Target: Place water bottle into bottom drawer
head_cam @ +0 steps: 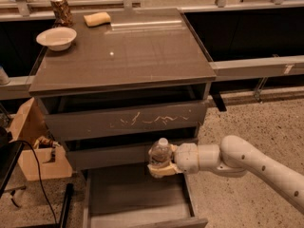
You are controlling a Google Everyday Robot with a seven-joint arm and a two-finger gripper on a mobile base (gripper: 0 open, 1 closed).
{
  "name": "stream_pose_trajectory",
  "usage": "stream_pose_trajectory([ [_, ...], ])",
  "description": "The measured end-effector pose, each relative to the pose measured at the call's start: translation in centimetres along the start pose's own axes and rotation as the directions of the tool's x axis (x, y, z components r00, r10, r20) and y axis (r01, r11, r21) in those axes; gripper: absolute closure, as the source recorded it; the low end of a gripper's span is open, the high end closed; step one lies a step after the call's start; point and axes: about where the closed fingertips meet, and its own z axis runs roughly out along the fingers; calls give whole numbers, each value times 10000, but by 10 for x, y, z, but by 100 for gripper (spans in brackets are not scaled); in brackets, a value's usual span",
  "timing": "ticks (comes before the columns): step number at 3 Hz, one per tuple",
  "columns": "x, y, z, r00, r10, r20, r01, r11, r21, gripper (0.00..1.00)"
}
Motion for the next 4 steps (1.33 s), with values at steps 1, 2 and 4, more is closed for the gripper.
stream_pose_trajectory([
  [1,33,2,14,10000,22,24,-22,9998,-219,100],
  [2,79,9,34,9998,11,177,-4,9990,-442,100],
  [4,176,14,76,9978,351,569,-326,9985,-443,100],
])
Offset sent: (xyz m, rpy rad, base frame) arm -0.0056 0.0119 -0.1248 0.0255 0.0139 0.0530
